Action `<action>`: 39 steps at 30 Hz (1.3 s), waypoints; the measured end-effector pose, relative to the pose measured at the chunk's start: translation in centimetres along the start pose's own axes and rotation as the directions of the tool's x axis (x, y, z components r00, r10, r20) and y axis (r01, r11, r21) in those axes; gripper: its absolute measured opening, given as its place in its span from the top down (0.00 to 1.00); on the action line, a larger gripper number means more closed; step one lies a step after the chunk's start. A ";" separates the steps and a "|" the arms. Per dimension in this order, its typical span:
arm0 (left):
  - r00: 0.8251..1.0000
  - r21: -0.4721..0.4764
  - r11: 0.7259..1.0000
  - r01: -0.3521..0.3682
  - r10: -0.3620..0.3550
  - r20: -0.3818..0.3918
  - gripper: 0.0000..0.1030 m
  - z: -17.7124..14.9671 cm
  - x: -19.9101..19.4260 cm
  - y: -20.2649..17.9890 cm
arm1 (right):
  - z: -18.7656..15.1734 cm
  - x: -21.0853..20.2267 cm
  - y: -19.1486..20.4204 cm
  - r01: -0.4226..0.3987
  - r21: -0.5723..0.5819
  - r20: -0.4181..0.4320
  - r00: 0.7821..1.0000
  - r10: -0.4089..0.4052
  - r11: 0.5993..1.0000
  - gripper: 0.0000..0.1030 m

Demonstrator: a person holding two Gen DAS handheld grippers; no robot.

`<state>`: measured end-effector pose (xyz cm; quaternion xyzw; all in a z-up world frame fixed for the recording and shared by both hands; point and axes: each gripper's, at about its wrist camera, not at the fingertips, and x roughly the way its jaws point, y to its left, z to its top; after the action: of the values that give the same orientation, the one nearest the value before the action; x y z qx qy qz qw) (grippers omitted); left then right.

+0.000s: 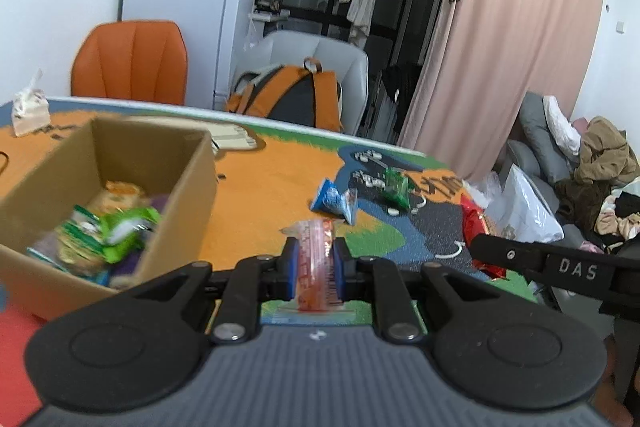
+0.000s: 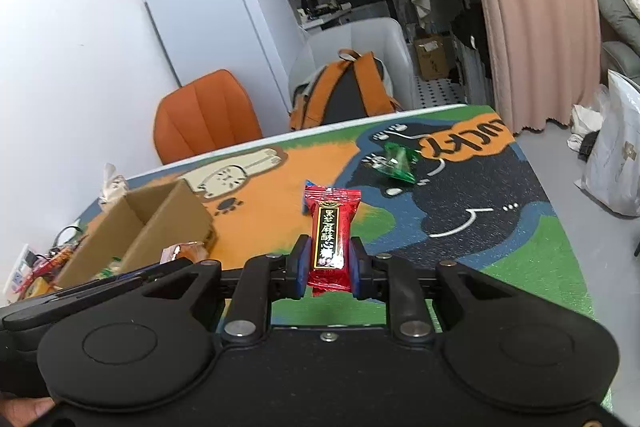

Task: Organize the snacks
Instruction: 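Carry both candies over the cardboard box and open both tools to drop them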

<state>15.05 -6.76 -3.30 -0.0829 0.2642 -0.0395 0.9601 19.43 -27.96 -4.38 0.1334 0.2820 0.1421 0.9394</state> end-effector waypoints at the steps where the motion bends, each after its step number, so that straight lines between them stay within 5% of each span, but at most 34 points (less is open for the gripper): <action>1: 1.000 0.002 1.000 -0.002 0.002 0.011 0.84 0.2 -0.7 0.1 | 0.0 -0.3 0.4 -0.007 -0.007 0.005 1.000 0.007 1.000 0.80; 22: 0.991 -0.099 0.993 -0.061 0.072 0.109 0.84 2.4 -8.8 8.6 | 0.7 -1.1 11.4 -0.130 -0.163 0.016 0.991 0.134 0.978 0.79; 39: 0.988 -0.148 0.984 -0.095 0.111 0.107 0.84 3.5 -7.4 13.7 | 0.3 1.8 16.5 -0.222 -0.194 -0.010 0.975 0.224 0.956 0.79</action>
<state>10.92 8.12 0.88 -0.1395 0.2145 0.0340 0.9661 17.89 -12.16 0.39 0.0732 0.2442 0.2730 0.9276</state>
